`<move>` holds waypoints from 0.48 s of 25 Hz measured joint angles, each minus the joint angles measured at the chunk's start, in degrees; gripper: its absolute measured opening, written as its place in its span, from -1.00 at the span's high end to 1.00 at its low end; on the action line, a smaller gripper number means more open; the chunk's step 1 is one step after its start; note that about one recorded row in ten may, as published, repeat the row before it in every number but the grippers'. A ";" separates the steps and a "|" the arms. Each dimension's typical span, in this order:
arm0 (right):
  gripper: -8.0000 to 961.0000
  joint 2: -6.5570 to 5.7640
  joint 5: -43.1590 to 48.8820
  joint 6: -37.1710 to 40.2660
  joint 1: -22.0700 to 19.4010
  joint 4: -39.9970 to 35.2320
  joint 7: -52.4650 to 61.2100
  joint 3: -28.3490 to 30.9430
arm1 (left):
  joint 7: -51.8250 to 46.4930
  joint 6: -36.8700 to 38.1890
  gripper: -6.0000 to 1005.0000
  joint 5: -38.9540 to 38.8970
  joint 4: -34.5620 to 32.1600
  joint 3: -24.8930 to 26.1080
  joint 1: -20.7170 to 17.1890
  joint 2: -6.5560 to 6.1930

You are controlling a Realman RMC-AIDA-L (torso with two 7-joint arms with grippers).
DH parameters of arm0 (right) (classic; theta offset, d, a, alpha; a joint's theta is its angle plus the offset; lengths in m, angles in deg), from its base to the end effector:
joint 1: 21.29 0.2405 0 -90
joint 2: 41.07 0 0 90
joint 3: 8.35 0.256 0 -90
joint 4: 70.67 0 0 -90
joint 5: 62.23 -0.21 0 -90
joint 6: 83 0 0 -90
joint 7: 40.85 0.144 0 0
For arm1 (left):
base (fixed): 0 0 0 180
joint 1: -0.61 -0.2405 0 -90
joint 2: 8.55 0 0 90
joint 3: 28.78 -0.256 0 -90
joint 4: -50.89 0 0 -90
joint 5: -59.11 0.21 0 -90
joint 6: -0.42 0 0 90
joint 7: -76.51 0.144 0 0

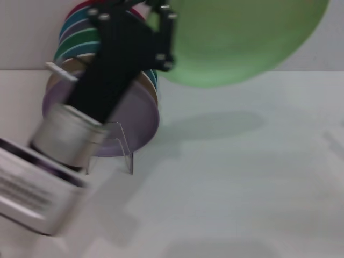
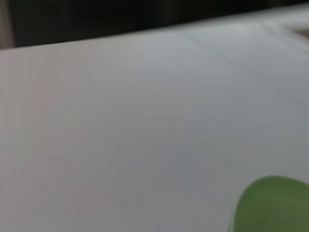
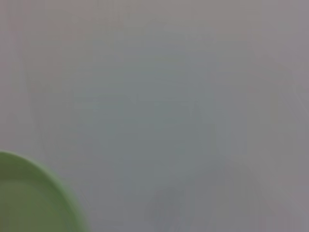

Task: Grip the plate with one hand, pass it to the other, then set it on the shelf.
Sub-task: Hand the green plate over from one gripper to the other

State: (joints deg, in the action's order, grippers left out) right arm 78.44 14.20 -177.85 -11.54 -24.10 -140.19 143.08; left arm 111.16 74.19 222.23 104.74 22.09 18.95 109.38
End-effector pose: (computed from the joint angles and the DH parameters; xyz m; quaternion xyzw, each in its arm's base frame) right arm 0.3197 0.2602 0.1289 -0.7412 0.2411 0.4861 0.3952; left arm -0.1078 0.2913 -0.0272 -0.6482 0.2514 -0.4287 0.5769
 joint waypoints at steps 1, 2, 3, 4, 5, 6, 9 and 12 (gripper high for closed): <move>-0.54 -0.01 0.40 0.02 0.08 -0.01 -0.02 0.01 | -8.82 2.92 0.89 1.70 -3.59 2.44 0.50 -0.21; -0.54 -0.02 0.83 0.07 0.16 -0.04 -0.04 0.02 | -18.56 7.36 0.89 2.23 -9.57 4.31 1.91 -0.80; -0.54 -0.02 1.22 0.10 0.22 -0.07 -0.06 0.03 | -20.79 8.56 0.89 2.24 -11.38 4.71 2.33 -0.98; -0.54 -0.02 1.52 0.11 0.29 -0.14 -0.07 0.03 | -23.47 10.72 0.89 2.24 -14.87 5.15 3.36 -1.34; -0.54 -0.03 1.79 0.13 0.37 -0.22 -0.07 0.03 | -26.51 13.21 0.89 2.27 -19.13 5.77 4.60 -1.69; -0.54 -0.05 2.05 0.13 0.49 -0.36 -0.08 0.02 | -28.65 14.38 0.89 2.25 -22.87 6.72 5.61 -1.77; -0.54 -0.13 2.51 0.04 0.85 -0.81 -0.10 -0.25 | -29.79 15.09 0.89 2.27 -25.48 7.55 6.32 -1.75; -0.55 -0.16 2.58 -0.02 1.07 -1.22 -0.20 -0.82 | -28.14 15.73 0.89 2.29 -33.70 10.83 8.32 -1.17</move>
State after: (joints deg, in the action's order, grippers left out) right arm 78.28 16.78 -177.87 -10.47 -25.32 -140.39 142.26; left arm 83.02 89.91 224.52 71.05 32.93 27.27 108.21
